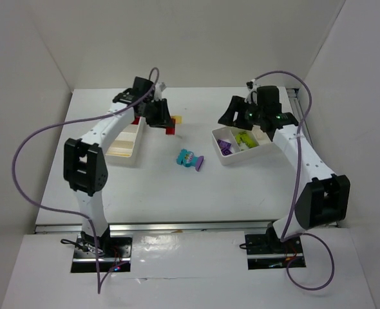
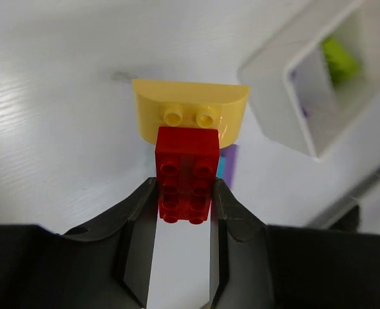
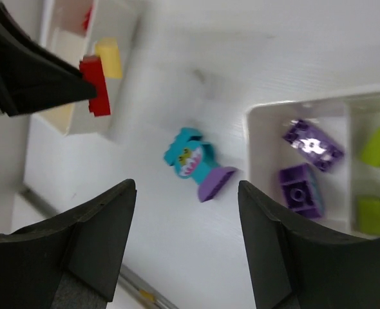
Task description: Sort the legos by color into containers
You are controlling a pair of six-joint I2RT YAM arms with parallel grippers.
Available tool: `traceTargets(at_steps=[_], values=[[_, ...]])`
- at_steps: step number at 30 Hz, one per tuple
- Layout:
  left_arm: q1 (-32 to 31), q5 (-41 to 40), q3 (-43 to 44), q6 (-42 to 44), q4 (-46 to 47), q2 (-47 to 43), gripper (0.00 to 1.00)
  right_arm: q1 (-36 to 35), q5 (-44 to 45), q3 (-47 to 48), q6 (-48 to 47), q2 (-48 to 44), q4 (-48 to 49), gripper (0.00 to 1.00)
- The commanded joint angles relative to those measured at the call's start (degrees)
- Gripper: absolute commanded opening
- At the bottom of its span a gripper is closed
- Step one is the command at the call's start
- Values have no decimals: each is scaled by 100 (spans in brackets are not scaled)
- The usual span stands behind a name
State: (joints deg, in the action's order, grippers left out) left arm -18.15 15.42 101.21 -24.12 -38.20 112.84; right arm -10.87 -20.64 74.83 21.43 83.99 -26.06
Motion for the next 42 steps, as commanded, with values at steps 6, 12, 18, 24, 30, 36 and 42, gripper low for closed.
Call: traceTargets(at_steps=[6, 12, 18, 24, 30, 36, 42], values=[[567, 4440, -848, 39, 1902, -938, 0, -249, -2426, 453, 922, 662, 1612, 76], [620, 5355, -1112, -732, 2904, -939, 0, -450, -2560, 533, 1208, 725, 2466, 76], [778, 5981, -1578, -2367, 4783, -833, 0, -635, -1812, 586, 431, 496, 1939, 75], [778, 6200, -1560, -1974, 4723, -781, 0, -512, -2468, 657, 1116, 645, 2322, 76], [831, 6141, -1157, -1000, 3858, -571, 0, -407, -2813, 383, 1294, 408, 2721, 76], [831, 5246, -761, -436, 2416, -517, 0, -643, -2279, 646, 802, 408, 2012, 76], [831, 4831, -979, -216, 2158, -886, 0, -933, -2005, 683, 933, 628, 1929, 76]])
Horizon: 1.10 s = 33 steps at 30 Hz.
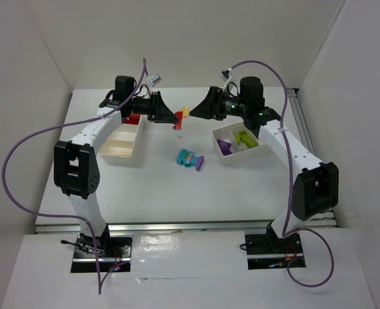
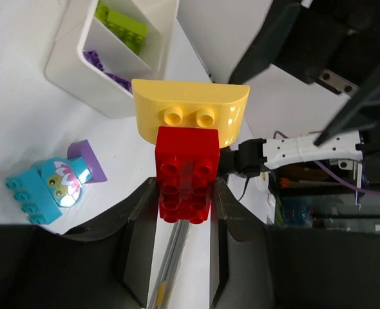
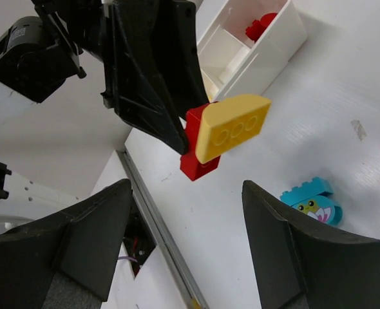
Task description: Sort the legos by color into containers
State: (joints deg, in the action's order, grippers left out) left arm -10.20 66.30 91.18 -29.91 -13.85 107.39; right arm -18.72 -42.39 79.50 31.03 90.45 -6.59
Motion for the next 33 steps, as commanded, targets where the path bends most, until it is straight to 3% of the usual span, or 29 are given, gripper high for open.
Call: traceTargets(at_steps=[1, 5, 10, 15, 25, 29, 33], values=[[35, -258, -47, 363, -276, -342, 0, -149, 231, 215, 26, 50, 43, 76], [35, -574, -100, 547, -592, -526, 0, -483, 791, 478, 88, 376, -96, 75], [35, -1223, -293, 898, -1031, -719, 0, -536, 1285, 356, 815, 631, -62, 72], [-78, -1866, -293, 1163, -1585, -921, 0, -782, 1707, 513, 800, 1008, -71, 72], [-237, -2648, -179, 1471, -2165, -922, 0, -958, 1585, 479, 932, 1273, 413, 70], [-290, -2780, -179, 1471, -2166, -922, 0, -1011, 1585, 610, 932, 1466, 220, 65], [-290, -2903, -126, 1471, -2166, -922, 0, -1064, 1637, 610, 932, 1519, 255, 51]])
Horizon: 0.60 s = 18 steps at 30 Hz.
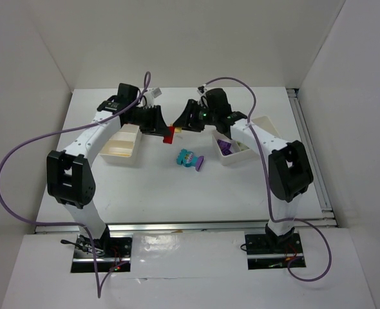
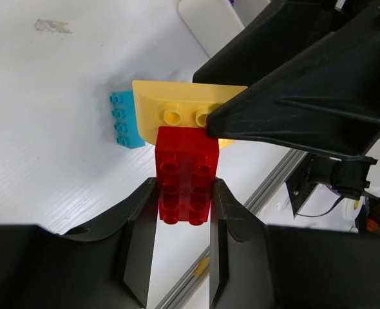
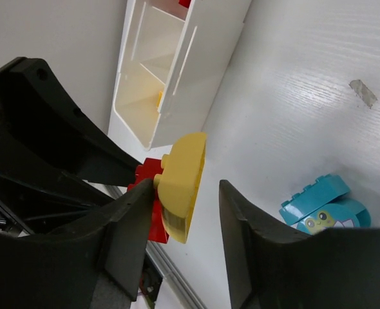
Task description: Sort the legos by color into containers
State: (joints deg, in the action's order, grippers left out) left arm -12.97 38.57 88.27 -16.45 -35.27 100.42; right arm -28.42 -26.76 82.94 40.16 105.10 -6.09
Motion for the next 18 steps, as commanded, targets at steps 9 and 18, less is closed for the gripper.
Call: traceTargets(at_steps=[9, 18], values=[[-12, -130, 217, 124, -24, -225, 0, -155, -189, 205, 333, 221, 433, 45], [-12, -342, 217, 71, 29, -278, 0, -207, 347, 65, 528, 230, 73, 0]])
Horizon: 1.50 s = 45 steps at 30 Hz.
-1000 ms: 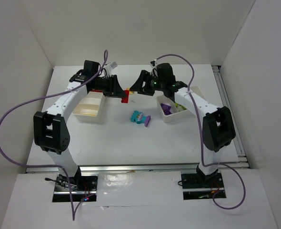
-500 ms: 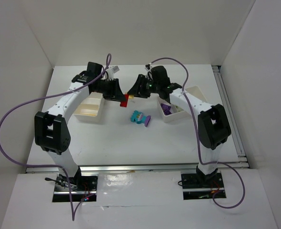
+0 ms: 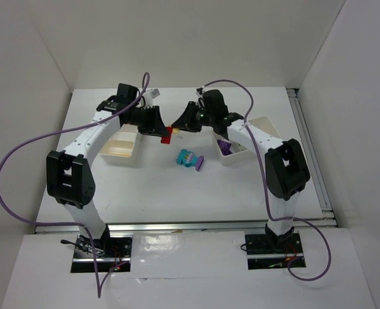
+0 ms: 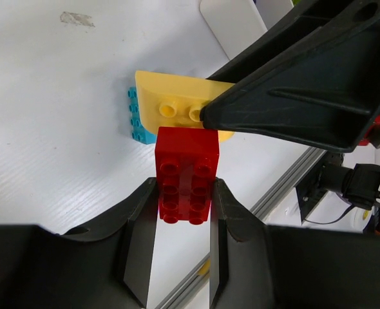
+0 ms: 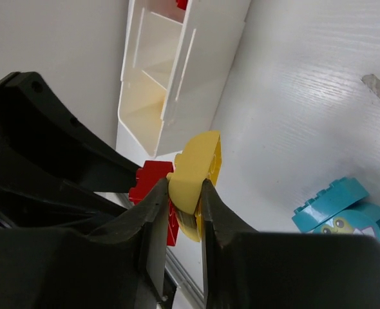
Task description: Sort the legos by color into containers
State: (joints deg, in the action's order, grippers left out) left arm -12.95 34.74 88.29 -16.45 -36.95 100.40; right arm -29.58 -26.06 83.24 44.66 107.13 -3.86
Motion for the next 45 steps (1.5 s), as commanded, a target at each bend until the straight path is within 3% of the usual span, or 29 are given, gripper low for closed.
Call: traceTargets(at_steps=[1, 12, 15, 16, 17, 22, 36, 37, 39, 40, 45], values=[[-15, 41, 215, 71, 197, -275, 0, -91, 338, -18, 77, 27, -203, 0], [424, -54, 302, 19, 197, -275, 0, 23, 559, -414, -45, 27, -300, 0], [741, -1043, 662, -489, -57, -101, 0, 76, 716, -414, -177, -130, -431, 0], [741, -2214, 846, -735, -258, 118, 0, 76, 795, -414, -230, -131, -501, 0], [741, -2670, 1170, -1129, -417, 242, 0, 76, 796, -414, -317, -192, -554, 0], [847, -4000, 1506, -1791, -323, 673, 0, 128, 928, -414, -441, -316, -747, 0], [1233, -4195, 2974, -1906, -330, 2343, 0, 23, 1393, -98, -714, -421, -1319, 0], [1286, -4195, 2975, -1906, -330, 2413, 8, 23, 1394, -19, -766, -369, -1319, 0], [1286, -4028, 3123, -1854, -330, 2598, 34, 23, 1446, 34, -766, -368, -1381, 0], [1286, -4028, 3185, -1853, -391, 2599, 59, 23, 1516, 34, -827, -368, -1433, 0], [1286, -3642, 3186, -1748, -251, 2599, 84, 23, 1394, 210, -881, -201, -1434, 0]])
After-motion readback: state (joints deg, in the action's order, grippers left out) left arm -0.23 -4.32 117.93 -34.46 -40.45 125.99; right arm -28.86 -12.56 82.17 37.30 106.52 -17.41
